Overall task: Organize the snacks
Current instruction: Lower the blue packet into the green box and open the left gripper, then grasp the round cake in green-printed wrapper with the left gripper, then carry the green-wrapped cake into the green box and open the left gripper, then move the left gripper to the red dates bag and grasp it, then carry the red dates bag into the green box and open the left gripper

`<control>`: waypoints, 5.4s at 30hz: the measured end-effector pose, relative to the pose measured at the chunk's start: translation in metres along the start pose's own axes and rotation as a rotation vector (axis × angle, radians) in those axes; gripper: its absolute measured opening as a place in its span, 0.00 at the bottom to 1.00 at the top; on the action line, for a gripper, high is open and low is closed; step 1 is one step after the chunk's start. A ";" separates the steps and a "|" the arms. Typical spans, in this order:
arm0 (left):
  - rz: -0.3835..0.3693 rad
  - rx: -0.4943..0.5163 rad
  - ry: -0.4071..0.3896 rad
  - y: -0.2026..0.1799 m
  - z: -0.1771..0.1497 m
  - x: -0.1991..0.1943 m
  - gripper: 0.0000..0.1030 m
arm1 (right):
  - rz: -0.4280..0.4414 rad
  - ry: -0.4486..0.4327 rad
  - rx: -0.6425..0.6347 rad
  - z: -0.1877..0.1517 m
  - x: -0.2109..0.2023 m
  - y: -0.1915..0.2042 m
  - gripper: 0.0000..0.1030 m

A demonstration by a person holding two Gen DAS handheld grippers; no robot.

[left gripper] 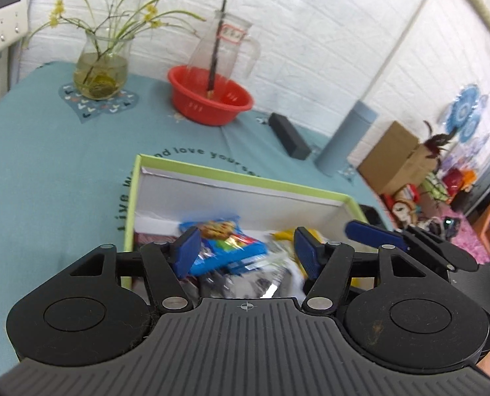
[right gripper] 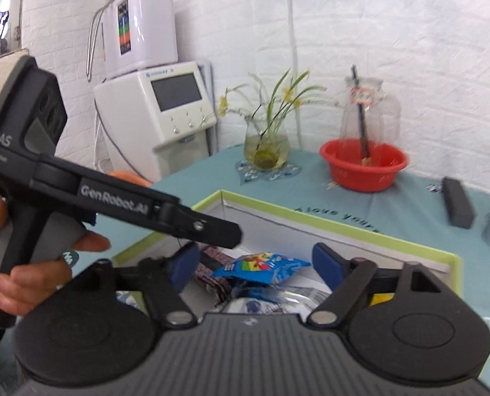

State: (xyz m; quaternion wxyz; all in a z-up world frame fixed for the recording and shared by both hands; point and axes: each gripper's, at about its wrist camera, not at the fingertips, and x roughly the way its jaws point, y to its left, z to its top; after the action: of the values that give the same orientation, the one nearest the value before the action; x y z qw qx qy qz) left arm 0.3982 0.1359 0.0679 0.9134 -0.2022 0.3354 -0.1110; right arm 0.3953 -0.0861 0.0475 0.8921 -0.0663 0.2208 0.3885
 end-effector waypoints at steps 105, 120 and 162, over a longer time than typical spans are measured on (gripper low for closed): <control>-0.142 0.123 -0.003 -0.072 -0.090 -0.078 0.65 | -0.098 -0.084 0.033 -0.069 -0.126 0.024 0.91; -0.185 -0.094 0.171 -0.025 -0.199 -0.118 0.61 | 0.053 0.087 0.002 -0.154 -0.130 0.129 0.91; -0.061 0.061 -0.057 -0.023 -0.037 -0.086 0.25 | -0.043 -0.060 -0.180 -0.034 -0.056 0.125 0.80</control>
State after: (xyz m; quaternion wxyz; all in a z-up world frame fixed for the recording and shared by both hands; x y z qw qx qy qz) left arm 0.3074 0.1339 0.1010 0.9245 -0.1873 0.2996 -0.1431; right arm 0.2596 -0.0467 0.0490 0.8970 -0.1390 0.1566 0.3893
